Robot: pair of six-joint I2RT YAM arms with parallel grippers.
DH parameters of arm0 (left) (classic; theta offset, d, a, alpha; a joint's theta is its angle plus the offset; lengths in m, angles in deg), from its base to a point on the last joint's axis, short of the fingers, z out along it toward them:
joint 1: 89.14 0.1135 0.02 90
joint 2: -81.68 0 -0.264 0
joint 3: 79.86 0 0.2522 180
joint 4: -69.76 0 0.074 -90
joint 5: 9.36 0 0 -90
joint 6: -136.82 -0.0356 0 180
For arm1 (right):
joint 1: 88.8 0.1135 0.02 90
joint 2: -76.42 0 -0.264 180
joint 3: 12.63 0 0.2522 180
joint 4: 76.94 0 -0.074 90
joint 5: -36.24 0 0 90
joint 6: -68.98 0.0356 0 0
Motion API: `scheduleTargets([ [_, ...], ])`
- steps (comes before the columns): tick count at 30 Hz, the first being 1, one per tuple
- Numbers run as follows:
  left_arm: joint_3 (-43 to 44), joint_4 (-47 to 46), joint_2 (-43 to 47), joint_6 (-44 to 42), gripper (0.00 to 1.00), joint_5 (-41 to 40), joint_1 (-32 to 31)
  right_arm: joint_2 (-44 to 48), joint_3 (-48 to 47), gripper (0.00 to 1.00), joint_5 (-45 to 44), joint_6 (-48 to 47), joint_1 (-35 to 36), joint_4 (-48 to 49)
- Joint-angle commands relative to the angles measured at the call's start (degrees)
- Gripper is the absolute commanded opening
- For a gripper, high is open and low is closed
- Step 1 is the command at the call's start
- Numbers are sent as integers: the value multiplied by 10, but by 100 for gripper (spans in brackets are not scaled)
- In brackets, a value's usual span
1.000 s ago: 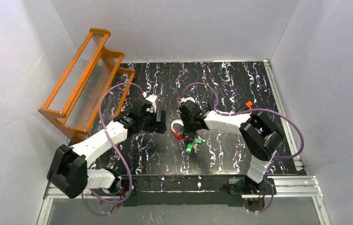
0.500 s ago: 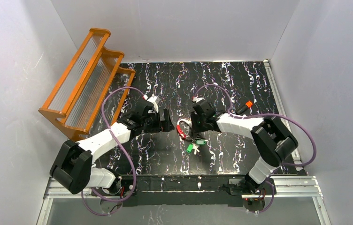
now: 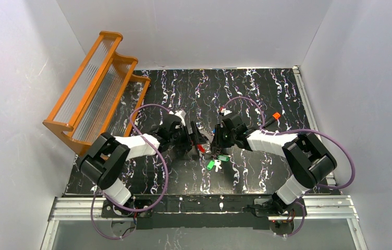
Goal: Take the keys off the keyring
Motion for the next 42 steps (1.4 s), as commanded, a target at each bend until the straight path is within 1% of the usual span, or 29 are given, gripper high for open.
scheduleTargets([
  [1,-5,-70,-25,49,83,7,-9,22,10,21,20,15,-3,47],
  [5,-29,-123,-41,89,75,-5,-9,24,19,21,24,18,-3,62],
  [7,-38,-149,-49,113,68,-7,-9,24,22,21,25,21,-3,66],
  [10,-53,-181,-53,139,53,-13,-9,25,29,21,27,26,-3,75],
  [11,-58,-191,-51,144,43,-17,-9,26,31,22,29,27,-3,78],
  [12,-63,-197,-46,148,36,-19,-9,26,32,21,32,29,-3,80],
  [16,-64,-210,-33,142,19,-13,-9,30,36,22,39,33,-3,93],
  [19,-65,-222,-24,132,0,-6,-9,39,36,24,39,33,-3,97],
  [21,-62,-226,-14,118,0,1,-9,53,38,30,40,27,-2,97],
  [24,-51,-226,9,83,0,18,-4,89,40,42,34,12,-3,87],
  [25,-45,-226,18,64,0,26,0,104,41,49,28,4,-3,82],
  [28,-28,-222,42,25,0,58,15,149,42,65,14,-26,-4,64],
  [31,-1,-204,63,-21,0,98,35,193,52,73,-4,-57,-4,54],
  [35,54,-174,86,-115,0,175,47,261,91,73,-14,-90,-4,79],
  [39,87,-173,113,-206,0,238,47,320,141,72,14,-105,-4,146],
  [40,87,-182,116,-218,0,246,47,328,154,71,24,-105,-4,168],
  [42,79,-221,117,-211,0,252,47,338,182,70,43,-103,-3,217],
])
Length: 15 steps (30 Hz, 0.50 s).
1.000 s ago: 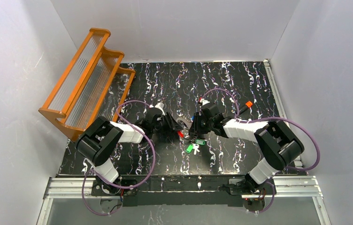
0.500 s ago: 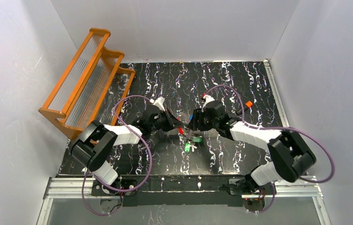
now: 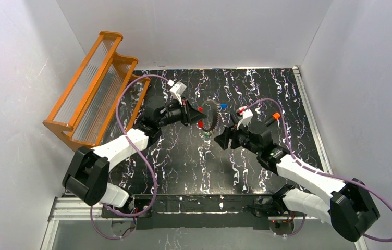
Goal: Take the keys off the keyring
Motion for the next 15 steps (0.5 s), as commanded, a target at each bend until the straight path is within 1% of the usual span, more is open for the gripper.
scheduleTargets([
  [1,8,-54,32,-63,0,72,0,27,50,69,44,-20,1,133],
  [6,-13,-67,49,-59,0,55,-1,20,112,66,72,-9,7,248],
  [9,-21,-72,67,-56,0,59,0,17,137,65,68,-3,9,293],
  [13,-34,-62,96,-62,0,50,0,13,143,66,62,-14,10,301],
  [15,-38,-57,108,-64,0,42,0,9,144,68,61,-17,9,297],
])
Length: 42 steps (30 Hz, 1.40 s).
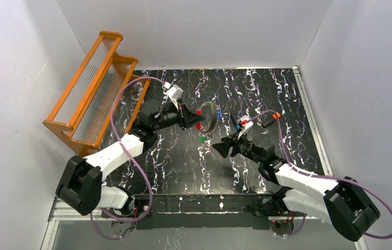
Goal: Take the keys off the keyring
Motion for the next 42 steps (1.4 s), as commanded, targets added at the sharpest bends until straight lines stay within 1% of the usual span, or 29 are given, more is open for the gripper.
scheduleTargets([
  [1,-4,-17,54,-15,0,-2,1,-5,2,70,0,-11,2,67],
  [4,1,0,56,-23,0,-2,1,-9,8,89,-13,-7,2,69],
  [7,19,58,63,-68,0,-6,1,-15,1,98,-24,-22,2,54],
  [11,60,184,74,-164,0,-31,1,5,14,99,-23,-79,3,69],
  [14,94,279,76,-229,0,-47,1,30,-3,99,-22,-136,2,21],
  [16,108,320,83,-257,0,-65,1,43,-19,99,-15,-171,2,-2],
  [18,92,315,100,-275,0,-78,1,52,-27,98,-6,-198,2,-7],
  [20,76,300,117,-275,0,-107,1,56,-36,95,7,-212,2,-9],
  [22,72,295,122,-271,0,-120,0,55,-42,91,33,-213,2,-13],
  [24,67,275,119,-248,0,-129,0,45,-45,86,72,-192,2,-1],
  [25,61,259,116,-229,0,-131,0,37,-42,84,90,-178,2,16],
  [27,53,226,107,-183,0,-133,0,20,-26,83,98,-150,12,69],
  [29,54,218,97,-168,0,-125,0,4,-8,83,75,-143,30,124],
  [33,42,197,100,-138,0,-138,0,-50,-9,82,35,-147,64,202],
  [37,35,181,99,-120,0,-147,-3,-110,-12,79,16,-137,81,293],
  [42,19,146,101,-84,0,-163,-13,-186,-34,73,24,-126,97,369],
])
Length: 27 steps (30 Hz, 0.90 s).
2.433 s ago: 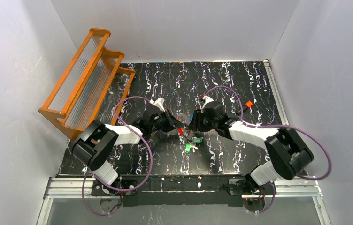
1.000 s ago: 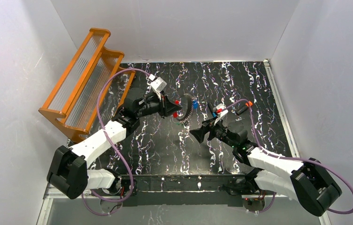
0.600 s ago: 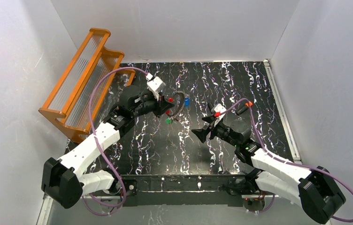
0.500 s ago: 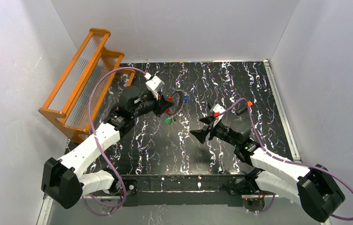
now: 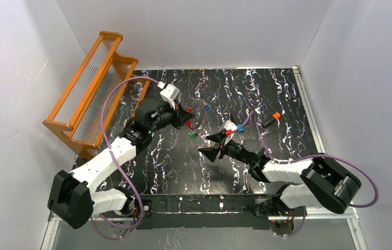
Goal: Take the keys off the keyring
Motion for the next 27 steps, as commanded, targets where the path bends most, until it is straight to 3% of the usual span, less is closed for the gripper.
scheduleTargets([
  [1,-18,-62,12,45,0,-20,-11,-54,-29,72,-6,14,15,139],
  [14,-32,-81,27,59,0,-54,-32,-195,-61,63,-47,26,22,256],
  [23,-34,-86,31,67,0,-58,-37,-228,-56,62,-74,29,21,290],
  [27,-36,-88,31,75,0,-69,-38,-237,-66,52,-52,30,21,288],
])
